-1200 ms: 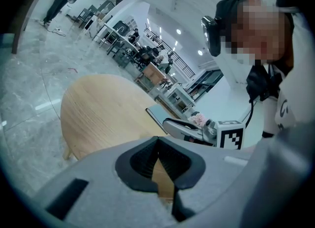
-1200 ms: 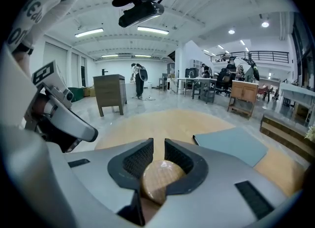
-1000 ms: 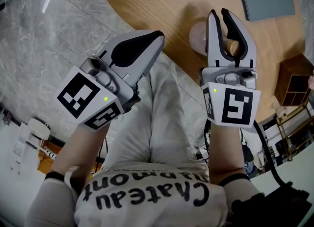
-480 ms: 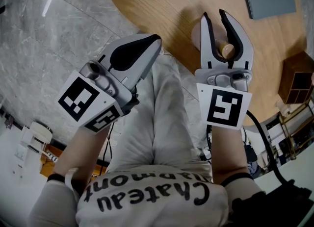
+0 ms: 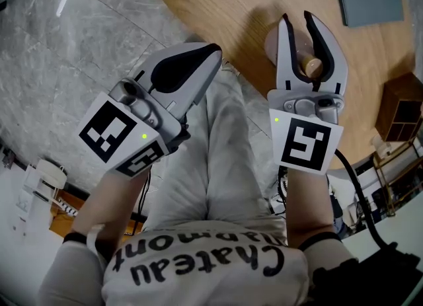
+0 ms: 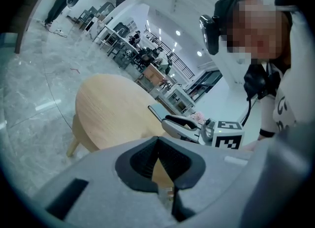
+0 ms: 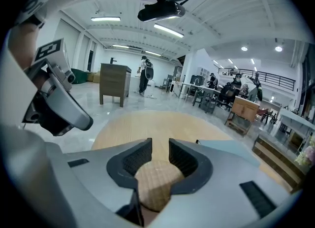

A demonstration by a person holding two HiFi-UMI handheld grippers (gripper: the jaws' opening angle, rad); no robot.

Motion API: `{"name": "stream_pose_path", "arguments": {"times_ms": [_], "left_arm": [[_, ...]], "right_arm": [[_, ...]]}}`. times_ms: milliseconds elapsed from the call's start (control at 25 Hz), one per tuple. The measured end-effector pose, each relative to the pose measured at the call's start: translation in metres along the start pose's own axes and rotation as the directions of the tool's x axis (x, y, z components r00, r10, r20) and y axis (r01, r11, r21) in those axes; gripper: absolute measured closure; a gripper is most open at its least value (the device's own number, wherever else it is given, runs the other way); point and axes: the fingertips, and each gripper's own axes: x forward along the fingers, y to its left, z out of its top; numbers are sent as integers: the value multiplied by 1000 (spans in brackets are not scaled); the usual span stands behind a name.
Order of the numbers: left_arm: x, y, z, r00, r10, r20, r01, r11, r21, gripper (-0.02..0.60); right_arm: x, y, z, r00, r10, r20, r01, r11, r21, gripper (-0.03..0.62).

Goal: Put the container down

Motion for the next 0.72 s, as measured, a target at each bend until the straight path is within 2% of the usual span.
{"name": "stream_pose_path", "arguments": {"times_ms": [720], "left_arm": [[1, -4, -10, 1000, 4, 8, -4, 1000, 5, 568]], "right_arm": [[-4, 4, 1, 999, -24, 21, 25, 998, -60, 523]]}}
